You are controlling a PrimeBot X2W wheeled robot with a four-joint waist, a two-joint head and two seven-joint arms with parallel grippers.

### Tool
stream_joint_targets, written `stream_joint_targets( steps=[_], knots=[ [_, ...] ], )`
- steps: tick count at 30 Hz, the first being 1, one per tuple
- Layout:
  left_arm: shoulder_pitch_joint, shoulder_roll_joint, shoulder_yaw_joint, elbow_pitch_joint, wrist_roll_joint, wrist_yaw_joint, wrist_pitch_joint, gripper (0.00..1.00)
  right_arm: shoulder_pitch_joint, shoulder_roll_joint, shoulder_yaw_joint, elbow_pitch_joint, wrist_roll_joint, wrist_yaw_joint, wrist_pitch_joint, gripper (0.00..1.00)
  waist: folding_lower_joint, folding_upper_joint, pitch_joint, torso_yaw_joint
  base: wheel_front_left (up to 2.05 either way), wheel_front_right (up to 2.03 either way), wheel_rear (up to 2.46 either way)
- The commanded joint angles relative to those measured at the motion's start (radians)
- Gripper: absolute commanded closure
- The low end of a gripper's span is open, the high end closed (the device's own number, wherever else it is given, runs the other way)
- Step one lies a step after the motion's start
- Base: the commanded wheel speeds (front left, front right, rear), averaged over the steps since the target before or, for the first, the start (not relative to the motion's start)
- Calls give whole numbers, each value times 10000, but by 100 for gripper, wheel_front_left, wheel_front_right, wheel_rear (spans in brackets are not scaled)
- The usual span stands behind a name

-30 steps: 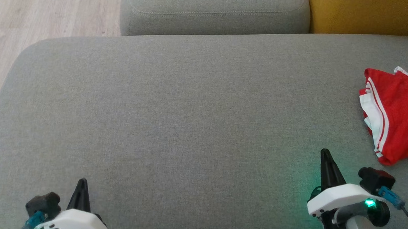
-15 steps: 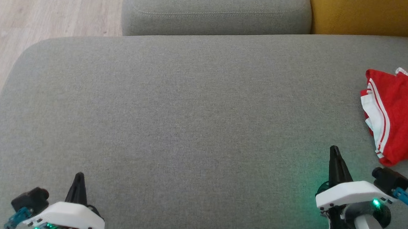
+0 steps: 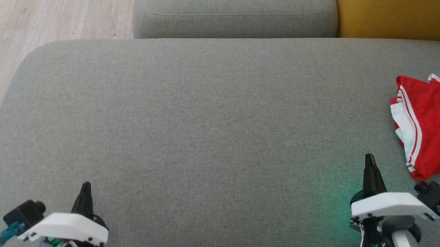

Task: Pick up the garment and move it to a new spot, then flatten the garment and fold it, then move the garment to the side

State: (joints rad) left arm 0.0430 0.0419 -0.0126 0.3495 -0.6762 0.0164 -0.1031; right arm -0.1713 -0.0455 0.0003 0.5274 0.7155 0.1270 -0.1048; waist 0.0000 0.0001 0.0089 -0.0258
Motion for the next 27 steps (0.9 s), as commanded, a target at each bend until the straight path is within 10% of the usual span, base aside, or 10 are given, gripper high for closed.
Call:
stream_joint_targets(
  steps=[1, 27],
  knots=[
    [-586, 67, 293, -396, -376, -96, 72, 100, -158, -36, 18, -472, 371, 16, 72, 100, 0, -1, -1, 7, 0, 0, 0],
    [-904, 73, 628, -616, -3442, -567, 791, 100, 113, -40, -380, -1279, 3306, 23, 795, 100, 0, -1, -21, 93, 0, 0, 0]
  ],
)
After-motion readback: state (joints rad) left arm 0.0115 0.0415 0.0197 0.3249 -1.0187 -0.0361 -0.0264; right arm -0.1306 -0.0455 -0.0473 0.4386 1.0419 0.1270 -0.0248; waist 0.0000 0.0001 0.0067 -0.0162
